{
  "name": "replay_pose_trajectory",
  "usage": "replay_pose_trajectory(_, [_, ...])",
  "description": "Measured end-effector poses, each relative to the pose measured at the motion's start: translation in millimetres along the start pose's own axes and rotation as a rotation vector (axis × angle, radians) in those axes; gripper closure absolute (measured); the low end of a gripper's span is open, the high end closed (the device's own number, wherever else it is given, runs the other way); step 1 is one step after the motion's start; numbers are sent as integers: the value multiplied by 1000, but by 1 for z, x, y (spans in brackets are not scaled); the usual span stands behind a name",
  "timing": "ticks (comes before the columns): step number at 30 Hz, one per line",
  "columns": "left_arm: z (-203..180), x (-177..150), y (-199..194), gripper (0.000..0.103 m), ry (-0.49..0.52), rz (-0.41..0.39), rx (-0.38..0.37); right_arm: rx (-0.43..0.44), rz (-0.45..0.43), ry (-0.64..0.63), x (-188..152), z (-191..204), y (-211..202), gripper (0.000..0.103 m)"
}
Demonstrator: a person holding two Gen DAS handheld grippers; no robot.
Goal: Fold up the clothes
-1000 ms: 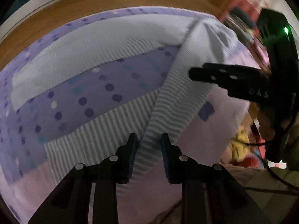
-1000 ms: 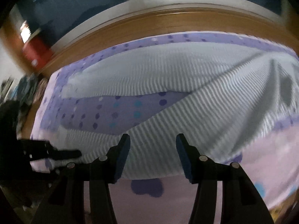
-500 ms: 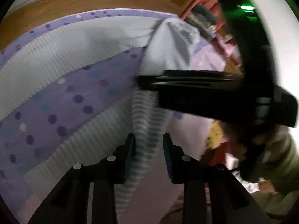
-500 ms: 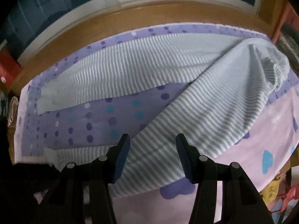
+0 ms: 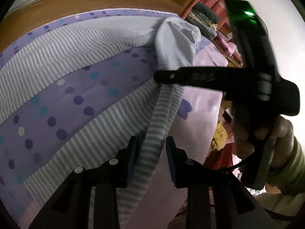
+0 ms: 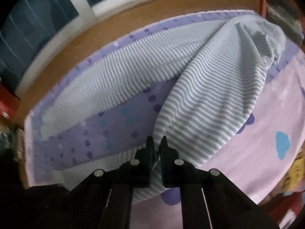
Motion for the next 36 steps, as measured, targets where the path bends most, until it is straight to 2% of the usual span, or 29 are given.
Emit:
replay_pose_trajectory(4, [-5,1,2,73,53,1,26,70,-79,14,16,2,-19,98])
replay_pose_trajectory(7, [-7,8,-6,99,70,-40,55,83,-114,9,27,4,-26,98])
replay_pose_trajectory(12, [0,41,-46,99,6,-120,4,154,-187,-54,61,22,-40,98])
replay_pose_trajectory(18, [36,94,-92,99,-48,-231,78,267,-252,-116,129,57,-36,98])
replay_pose_trajectory(22, [77,118,-85,99,-123,-223,152,298,-213,-126,156,71,7,97])
replay_pose_trajectory(26, [114,131,-66,99,-199,-189,205,300,-155,-113,164,72,52,97])
replay_pose_trajectory(30, [130,135,-47,99,-228,-145,209,283,-91,-97,166,69,93,97])
replay_pose_trajectory(33, [140,134,-38,98,-229,-117,238,264,-8,-75,163,66,121,97])
replay_pose_trajectory(36, [147,130,-41,93,-259,-116,236,265,-9,-92,162,69,125,91])
Point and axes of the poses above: each gripper's, at about its wrist camera, not at the fingertips, and y roughly the way its jaws point, z to its left, x to its top, the point moved 9 cm from there along y, roughly the way its jaws point, and after that the axes turned 10 degrees about -y, right-handed, at the moved point
